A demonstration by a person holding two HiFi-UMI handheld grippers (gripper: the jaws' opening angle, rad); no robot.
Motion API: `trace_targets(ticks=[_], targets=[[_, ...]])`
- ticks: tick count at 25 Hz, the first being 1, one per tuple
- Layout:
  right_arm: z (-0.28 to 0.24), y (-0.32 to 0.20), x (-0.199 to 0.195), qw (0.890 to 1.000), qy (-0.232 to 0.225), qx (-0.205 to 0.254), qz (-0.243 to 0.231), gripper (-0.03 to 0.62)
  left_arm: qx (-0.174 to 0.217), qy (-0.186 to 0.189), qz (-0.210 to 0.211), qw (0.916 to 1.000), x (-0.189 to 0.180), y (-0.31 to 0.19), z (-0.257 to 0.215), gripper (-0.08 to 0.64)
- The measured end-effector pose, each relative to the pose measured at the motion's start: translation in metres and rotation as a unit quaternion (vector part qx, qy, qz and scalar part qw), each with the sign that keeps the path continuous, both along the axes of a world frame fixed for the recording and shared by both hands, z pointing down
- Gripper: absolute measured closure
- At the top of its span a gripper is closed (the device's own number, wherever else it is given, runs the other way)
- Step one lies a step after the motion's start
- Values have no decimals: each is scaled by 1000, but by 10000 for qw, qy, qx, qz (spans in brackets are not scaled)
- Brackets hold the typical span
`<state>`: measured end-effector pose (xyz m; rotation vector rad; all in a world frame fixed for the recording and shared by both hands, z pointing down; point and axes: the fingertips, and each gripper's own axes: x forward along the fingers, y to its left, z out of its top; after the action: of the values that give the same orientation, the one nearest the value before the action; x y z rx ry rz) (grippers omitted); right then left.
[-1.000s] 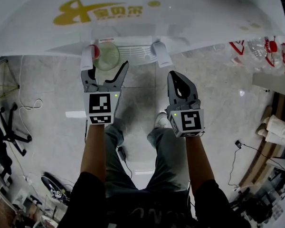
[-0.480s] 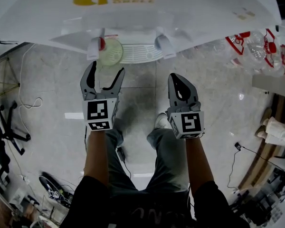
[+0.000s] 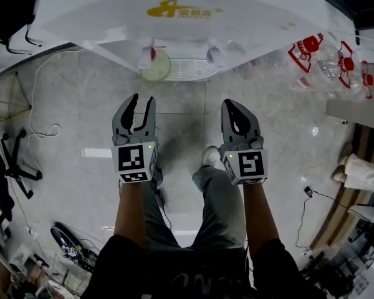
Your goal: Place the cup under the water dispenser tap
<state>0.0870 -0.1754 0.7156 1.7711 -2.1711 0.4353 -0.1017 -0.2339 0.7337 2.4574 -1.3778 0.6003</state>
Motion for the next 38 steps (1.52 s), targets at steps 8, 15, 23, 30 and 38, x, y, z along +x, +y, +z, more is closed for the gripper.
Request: trace_targets(ticks=[8, 15, 23, 30, 38], targets=[[-60, 12, -15, 9998, 45, -21, -208, 577, 33, -61, -56, 10000, -12, 20, -63, 529], [-126, 13, -23, 9995, 27, 166, -255, 578, 27, 89, -110, 9999, -23, 29, -123, 543], [-195, 12, -22, 9992, -18, 391, -106, 578, 88, 237, -169, 9995, -31, 34, -188, 545], [-247, 16, -20, 9989, -82, 456, 35, 578, 167, 222, -96, 9996, -38, 40, -243, 545], [-302, 11, -17, 9979, -201, 585, 195, 578, 382, 211, 13, 9990, -39, 34, -305, 545]])
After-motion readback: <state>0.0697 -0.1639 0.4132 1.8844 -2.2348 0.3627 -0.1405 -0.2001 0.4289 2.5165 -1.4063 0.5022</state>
